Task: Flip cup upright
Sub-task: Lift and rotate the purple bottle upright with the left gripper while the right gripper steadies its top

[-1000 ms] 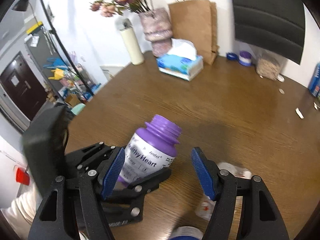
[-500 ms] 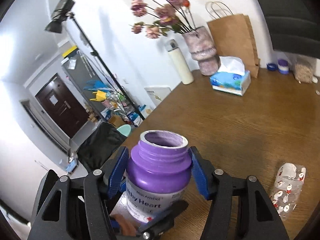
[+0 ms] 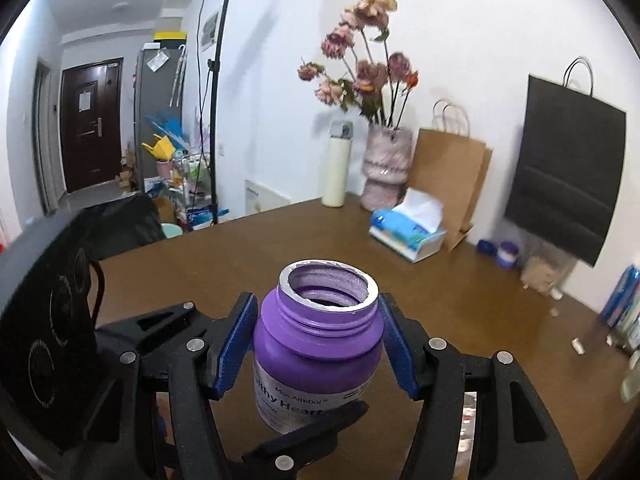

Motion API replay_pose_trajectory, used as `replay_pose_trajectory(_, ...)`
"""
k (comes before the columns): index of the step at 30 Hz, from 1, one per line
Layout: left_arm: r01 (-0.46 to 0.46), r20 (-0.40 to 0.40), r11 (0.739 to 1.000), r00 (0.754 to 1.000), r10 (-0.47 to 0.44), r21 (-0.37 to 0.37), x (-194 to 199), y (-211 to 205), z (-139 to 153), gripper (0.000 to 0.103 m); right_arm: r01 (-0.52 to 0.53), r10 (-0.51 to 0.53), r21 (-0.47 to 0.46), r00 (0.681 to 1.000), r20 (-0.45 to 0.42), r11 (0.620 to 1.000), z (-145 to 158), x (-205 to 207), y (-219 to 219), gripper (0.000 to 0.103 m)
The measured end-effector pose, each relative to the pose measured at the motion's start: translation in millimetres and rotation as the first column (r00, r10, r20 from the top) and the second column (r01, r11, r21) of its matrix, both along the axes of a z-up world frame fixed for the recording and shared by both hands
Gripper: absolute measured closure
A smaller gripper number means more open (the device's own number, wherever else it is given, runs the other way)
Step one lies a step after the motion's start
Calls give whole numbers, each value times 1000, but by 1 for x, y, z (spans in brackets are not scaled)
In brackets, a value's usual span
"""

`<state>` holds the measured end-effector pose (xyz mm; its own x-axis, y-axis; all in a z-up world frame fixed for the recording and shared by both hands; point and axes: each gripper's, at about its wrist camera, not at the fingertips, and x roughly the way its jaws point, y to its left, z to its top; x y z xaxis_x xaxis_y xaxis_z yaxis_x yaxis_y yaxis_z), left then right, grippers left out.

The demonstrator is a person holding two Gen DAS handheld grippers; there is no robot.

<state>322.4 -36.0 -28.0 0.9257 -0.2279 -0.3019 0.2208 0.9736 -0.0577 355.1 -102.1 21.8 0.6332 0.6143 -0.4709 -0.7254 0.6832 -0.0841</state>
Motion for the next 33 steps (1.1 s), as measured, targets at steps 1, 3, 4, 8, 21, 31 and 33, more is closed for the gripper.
replay_pose_trajectory(1,3,4,1000,1000,-3,6,0,-4,0,43,-2,2,12,1000,-2,1000,0,2,-7,37)
replay_pose_trajectory(3,5,30,1000,1000,-6,29,0,-14,2,43,-21,22,61,1000,-21,998,2,7,-23,37)
replay_pose_trajectory(4,7,47,999,999,-8,41,-3,-21,2,43,-35,41,120,998,-49,992,2,12,-36,37)
replay_pose_trajectory(8,47,71,995,996,-53,91,-8,-51,0,43,-32,67,328,993,-95,944,6,34,-89,38)
replay_pose_trajectory(21,33,108,997,993,-40,69,11,-102,4,43,-79,120,308,986,-115,948,14,51,-139,42)
replay_pose_trajectory(31,-15,178,999,984,9,36,17,-102,15,43,-191,223,200,963,-154,961,39,71,-127,42)
replay_pose_trajectory(33,-30,183,999,983,24,30,18,-101,13,43,-211,235,183,965,-120,960,37,70,-122,42)
